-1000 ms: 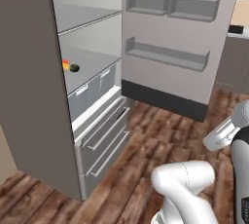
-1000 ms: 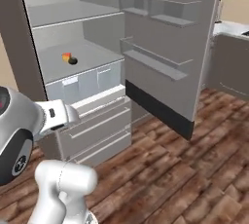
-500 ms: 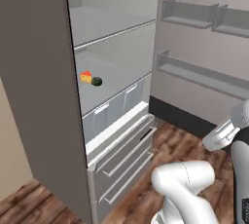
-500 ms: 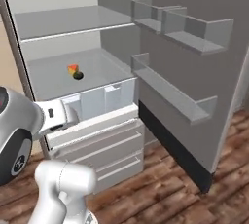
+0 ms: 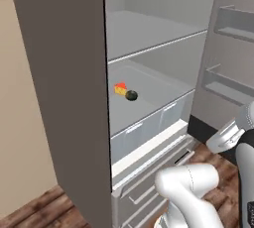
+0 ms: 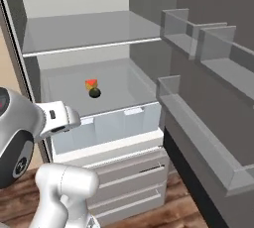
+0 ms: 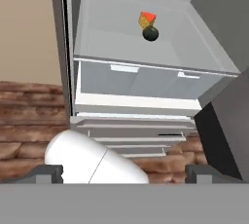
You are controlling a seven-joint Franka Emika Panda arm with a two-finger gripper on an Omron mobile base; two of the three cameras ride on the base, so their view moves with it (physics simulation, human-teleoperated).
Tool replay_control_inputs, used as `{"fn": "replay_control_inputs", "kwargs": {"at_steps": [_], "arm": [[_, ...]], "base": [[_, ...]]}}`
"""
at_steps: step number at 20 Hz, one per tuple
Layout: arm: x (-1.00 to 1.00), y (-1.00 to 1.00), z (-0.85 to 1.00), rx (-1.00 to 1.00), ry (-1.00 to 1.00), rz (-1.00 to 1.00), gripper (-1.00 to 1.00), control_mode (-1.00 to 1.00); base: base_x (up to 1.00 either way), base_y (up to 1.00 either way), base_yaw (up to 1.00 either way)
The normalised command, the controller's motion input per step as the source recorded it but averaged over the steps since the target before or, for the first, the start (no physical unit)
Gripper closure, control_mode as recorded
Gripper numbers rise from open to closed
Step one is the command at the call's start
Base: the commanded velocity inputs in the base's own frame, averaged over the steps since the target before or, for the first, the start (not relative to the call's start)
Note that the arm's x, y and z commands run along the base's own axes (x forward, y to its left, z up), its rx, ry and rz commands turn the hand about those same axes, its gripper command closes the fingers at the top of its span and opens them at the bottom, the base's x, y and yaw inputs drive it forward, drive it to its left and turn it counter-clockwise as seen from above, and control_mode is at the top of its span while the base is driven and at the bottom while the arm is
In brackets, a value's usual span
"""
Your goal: Take the cheese, fish, and squash from the fridge and place them on the plate on the dining counter to create an appetizer plate.
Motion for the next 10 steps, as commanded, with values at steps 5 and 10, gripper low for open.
{"fn": "replay_control_inputs", "kwargs": {"at_steps": [5,10], "arm": [[0.00,0.00,0.00,0.00,0.00,0.00,-1.00,1.00],[0.00,0.00,0.00,0.00,0.00,0.00,-1.00,1.00]], "base": [[0.61,0.01,0.29],[0.73,0.04,0.21]]}}
